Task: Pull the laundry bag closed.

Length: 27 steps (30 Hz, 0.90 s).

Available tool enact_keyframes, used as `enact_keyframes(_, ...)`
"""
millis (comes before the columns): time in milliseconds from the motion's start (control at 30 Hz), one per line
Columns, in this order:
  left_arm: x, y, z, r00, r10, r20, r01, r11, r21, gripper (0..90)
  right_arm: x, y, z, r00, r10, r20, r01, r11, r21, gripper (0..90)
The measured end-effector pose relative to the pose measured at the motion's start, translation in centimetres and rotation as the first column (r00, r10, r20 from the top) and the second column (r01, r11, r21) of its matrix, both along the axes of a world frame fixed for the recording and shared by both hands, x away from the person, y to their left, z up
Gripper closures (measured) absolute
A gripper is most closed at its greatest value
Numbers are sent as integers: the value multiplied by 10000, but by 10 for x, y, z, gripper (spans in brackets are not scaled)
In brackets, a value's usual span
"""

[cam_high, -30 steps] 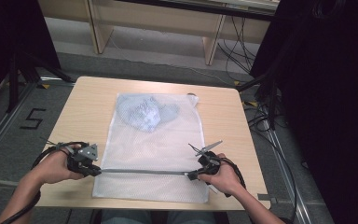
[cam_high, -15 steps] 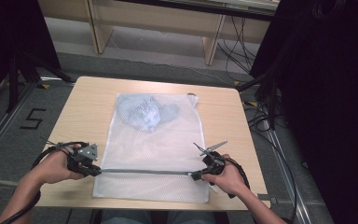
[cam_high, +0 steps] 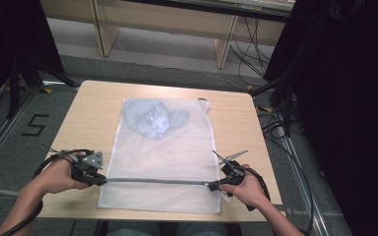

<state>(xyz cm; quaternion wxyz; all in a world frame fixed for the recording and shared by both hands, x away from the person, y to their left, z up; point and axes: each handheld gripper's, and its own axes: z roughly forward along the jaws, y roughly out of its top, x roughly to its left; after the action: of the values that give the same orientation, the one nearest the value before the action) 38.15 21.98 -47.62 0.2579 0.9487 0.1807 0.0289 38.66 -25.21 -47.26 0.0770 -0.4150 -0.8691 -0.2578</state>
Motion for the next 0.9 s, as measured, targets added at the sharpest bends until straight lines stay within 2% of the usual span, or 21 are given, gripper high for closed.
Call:
enact_keyframes(67,0,0,0,10000,29,-1,-29,10000,-18,826,0,-3,0,9999,-118,18,118,9999,-74,871)
enact_keyframes(167,0,0,0,10000,18,12,-18,10000,-14,826,-1,-7,0,9997,-239,99,238,9997,78,871)
enact_keyframes(200,0,0,0,10000,79,-30,-79,10000,-33,826,-1,-8,1,9997,-259,31,259,9996,-99,871)
enact_keyframes(233,0,0,0,10000,77,-15,-77,10000,-47,826,-3,-8,2,9985,-414,-360,414,9991,-9,871)
enact_keyframes(300,0,1,0,10000,74,-9,-74,10000,-46,826,-1,-11,0,9995,-305,23,305,9995,-47,871)
enact_keyframes(367,0,1,0,10000,78,-13,-78,10000,-37,827,-1,-13,0,9994,-351,35,352,9993,-94,871)
enact_keyframes(400,0,1,0,10000,38,21,-38,10000,-20,826,-2,-13,1,9988,-467,-116,467,9989,15,871)
enact_keyframes(467,0,1,-1,9999,106,33,-105,9999,-76,826,-1,-15,0,9993,-362,21,362,9993,-12,871)
enact_keyframes(500,-1,1,-2,9998,182,-29,-182,9998,-82,826,-2,-17,1,9983,-543,-234,543,9985,-22,871)
enact_keyframes(533,0,1,-1,9999,152,-12,-152,9999,-10,827,-1,-19,0,9985,-549,34,550,9985,-66,871)
enact_keyframes(567,0,1,-2,9999,142,-9,-142,9999,-7,827,-3,-19,2,9970,-722,-264,718,9973,-123,871)
enact_keyframes(667,0,2,-2,9999,166,-26,-166,9999,-32,826,-3,-24,1,9970,-741,-240,738,9972,-100,871)
enact_keyframes(700,0,1,-2,9999,105,4,-105,9999,-9,826,-2,-25,-1,9965,-831,0,831,9965,-130,871)
enact_keyframes(733,0,1,-2,9999,105,4,-105,9999,-9,827,-3,-26,1,9960,-852,-263,850,9963,-77,871)
enact_keyframes(900,0,1,-2,9999,136,-50,-136,9999,-15,826,-4,-27,1,9951,-930,-338,928,9957,-77,870)
